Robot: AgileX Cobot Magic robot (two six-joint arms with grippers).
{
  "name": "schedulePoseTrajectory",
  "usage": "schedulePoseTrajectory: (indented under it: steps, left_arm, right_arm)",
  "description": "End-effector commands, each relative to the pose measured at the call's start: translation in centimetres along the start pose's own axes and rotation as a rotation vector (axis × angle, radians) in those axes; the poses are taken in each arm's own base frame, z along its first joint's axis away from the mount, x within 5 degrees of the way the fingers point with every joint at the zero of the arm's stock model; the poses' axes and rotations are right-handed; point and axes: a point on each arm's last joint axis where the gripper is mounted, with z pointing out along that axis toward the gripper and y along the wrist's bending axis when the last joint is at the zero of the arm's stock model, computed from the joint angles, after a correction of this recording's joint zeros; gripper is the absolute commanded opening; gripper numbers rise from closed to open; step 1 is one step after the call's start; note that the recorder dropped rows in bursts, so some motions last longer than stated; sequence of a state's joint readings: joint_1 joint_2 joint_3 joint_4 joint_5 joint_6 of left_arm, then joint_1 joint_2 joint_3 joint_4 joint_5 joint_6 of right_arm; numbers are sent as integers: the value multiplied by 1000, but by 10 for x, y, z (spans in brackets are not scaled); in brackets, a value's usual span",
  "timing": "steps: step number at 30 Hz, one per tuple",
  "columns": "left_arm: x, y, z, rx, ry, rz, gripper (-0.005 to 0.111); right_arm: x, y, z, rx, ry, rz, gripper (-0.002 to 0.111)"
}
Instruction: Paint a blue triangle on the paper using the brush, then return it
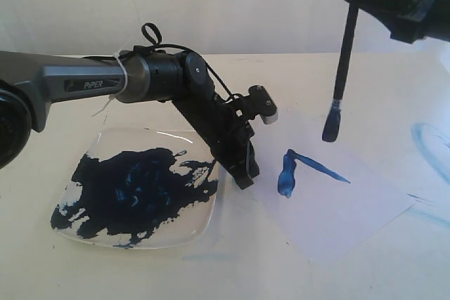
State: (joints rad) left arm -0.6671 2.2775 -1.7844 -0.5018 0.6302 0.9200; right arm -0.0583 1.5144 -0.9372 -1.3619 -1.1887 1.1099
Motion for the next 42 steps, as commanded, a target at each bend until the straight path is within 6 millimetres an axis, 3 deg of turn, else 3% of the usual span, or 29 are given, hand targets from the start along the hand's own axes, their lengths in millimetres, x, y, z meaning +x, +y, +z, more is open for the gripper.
schedulePoseTrajectory:
  steps: [1, 19, 29, 36, 42]
  left_arm:
    - [-1, -3, 2, 27, 3, -11, 0]
    - [0, -4, 2, 30, 5, -11, 0]
    - [0, -4, 1, 38, 9, -11, 0]
    - [0, -4, 2, 34, 7, -11, 0]
    - [0, -4, 2, 34, 7, -11, 0]
  right_arm:
    - [20, -7, 4, -57, 72, 44, 0]
    - [32, 35, 47, -276, 138, 6, 0]
    - [32, 36, 48, -280, 125, -28, 0]
    - [32, 37, 48, -289, 85, -259, 0]
    - [44, 41, 44, -307, 114, -269, 0]
